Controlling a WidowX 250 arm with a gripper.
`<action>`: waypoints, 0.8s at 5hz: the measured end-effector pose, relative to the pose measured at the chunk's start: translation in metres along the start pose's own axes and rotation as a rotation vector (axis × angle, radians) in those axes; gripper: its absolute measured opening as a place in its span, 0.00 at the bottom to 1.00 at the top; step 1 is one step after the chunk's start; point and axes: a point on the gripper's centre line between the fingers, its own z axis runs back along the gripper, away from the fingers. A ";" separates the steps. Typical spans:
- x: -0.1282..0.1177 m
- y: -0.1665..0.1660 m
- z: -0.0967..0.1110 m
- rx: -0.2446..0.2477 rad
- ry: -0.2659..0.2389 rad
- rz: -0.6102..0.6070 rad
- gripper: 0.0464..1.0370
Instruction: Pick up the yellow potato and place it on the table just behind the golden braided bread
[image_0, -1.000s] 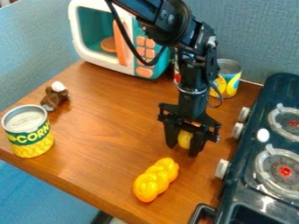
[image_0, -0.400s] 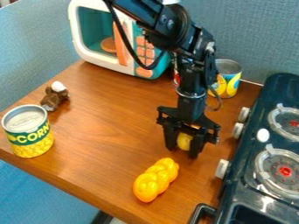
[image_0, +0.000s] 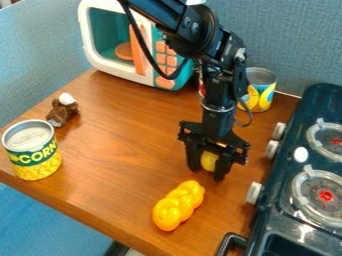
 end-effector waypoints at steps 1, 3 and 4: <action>-0.002 0.003 -0.003 0.025 0.026 0.000 0.94; -0.001 0.003 0.000 0.030 0.033 0.016 0.97; -0.001 0.003 0.000 0.024 0.032 0.000 0.97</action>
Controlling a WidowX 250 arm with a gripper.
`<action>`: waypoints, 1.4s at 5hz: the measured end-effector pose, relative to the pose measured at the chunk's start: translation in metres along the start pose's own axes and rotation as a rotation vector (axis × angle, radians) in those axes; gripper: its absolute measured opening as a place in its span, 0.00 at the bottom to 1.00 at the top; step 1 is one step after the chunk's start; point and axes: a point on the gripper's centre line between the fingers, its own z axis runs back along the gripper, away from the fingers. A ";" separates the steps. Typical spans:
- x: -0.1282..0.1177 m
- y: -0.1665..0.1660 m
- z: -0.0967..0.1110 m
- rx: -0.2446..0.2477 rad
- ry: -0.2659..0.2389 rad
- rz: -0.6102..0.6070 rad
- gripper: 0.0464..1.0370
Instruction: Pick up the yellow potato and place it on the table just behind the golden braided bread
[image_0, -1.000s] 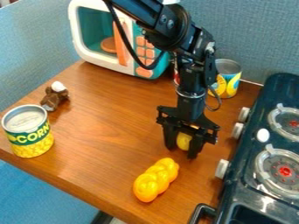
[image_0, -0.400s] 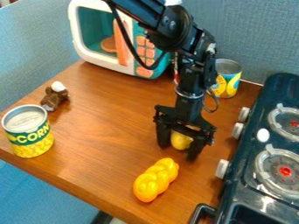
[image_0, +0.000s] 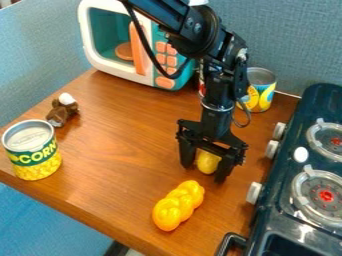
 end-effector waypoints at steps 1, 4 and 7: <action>0.001 -0.002 0.002 -0.012 0.002 -0.012 0.97; -0.027 0.011 0.079 -0.069 -0.053 -0.163 0.97; -0.071 0.126 0.107 0.168 0.077 -0.061 0.97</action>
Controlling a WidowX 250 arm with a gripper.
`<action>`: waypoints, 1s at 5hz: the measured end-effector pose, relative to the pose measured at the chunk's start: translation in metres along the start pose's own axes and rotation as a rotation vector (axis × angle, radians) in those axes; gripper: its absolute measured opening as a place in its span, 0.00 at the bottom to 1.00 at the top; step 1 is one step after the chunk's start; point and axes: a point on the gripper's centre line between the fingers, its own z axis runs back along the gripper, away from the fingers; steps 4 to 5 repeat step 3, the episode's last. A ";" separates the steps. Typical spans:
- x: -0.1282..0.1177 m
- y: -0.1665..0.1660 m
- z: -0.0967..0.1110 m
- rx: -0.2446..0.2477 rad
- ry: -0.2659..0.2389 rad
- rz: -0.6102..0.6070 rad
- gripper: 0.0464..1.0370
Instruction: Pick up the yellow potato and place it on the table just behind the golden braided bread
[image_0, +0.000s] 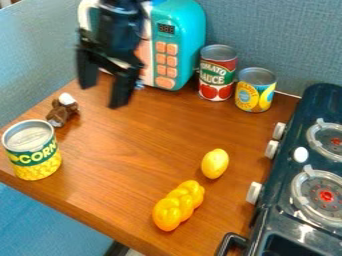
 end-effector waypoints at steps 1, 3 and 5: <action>-0.012 0.027 -0.005 -0.073 0.001 0.044 0.97; -0.024 0.046 -0.017 -0.137 -0.001 0.053 0.97; -0.024 0.046 -0.017 -0.137 -0.001 0.053 0.97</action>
